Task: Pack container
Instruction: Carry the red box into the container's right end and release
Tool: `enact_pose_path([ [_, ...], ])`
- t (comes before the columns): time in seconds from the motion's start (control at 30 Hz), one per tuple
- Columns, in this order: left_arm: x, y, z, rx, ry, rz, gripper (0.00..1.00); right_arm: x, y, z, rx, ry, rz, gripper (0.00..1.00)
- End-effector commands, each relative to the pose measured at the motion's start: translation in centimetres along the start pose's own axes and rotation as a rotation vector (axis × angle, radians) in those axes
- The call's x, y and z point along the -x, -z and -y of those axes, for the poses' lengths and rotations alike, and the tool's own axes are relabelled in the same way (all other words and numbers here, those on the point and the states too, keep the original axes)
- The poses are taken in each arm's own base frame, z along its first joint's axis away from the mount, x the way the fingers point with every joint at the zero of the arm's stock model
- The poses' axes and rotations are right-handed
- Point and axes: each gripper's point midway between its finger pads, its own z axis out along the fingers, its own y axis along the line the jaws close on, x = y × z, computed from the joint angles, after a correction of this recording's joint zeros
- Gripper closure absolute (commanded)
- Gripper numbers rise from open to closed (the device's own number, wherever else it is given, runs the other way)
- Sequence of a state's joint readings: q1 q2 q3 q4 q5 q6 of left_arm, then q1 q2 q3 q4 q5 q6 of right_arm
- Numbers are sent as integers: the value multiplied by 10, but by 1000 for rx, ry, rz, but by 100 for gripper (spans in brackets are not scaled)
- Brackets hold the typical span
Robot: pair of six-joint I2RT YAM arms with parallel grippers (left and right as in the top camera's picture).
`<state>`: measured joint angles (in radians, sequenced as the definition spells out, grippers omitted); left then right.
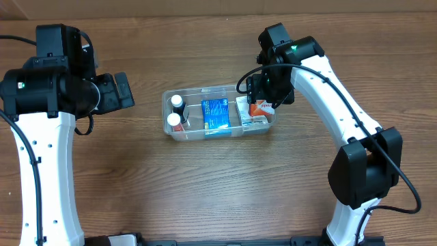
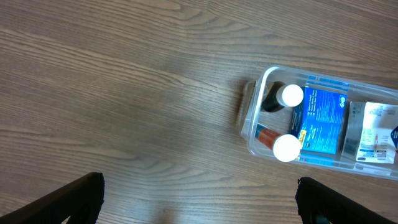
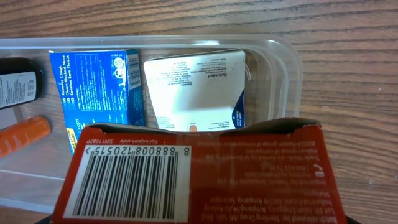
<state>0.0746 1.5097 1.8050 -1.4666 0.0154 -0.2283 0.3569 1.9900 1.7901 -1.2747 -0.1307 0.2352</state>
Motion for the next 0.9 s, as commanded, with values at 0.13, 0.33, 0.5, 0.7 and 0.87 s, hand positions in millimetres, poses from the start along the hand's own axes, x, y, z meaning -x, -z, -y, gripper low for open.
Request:
enact_pose_path([
  [0.13, 0, -2, 1, -8, -15, -9, 0, -2, -16, -2, -6, 4, -34, 26],
  [0.33, 0, -2, 1, -8, -15, -9, 0, -7, -23, -7, -11, 19, -55, 26],
  [0.5, 0, -2, 1, -8, -15, -9, 0, -9, -28, -7, -17, 18, -74, 0],
  [0.7, 0, -2, 1, -8, -15, -9, 0, -11, -28, -6, -20, 17, -80, 0],
  [0.87, 0, -2, 1, -7, -15, -9, 0, -10, -27, -5, -27, 18, -77, 0],
])
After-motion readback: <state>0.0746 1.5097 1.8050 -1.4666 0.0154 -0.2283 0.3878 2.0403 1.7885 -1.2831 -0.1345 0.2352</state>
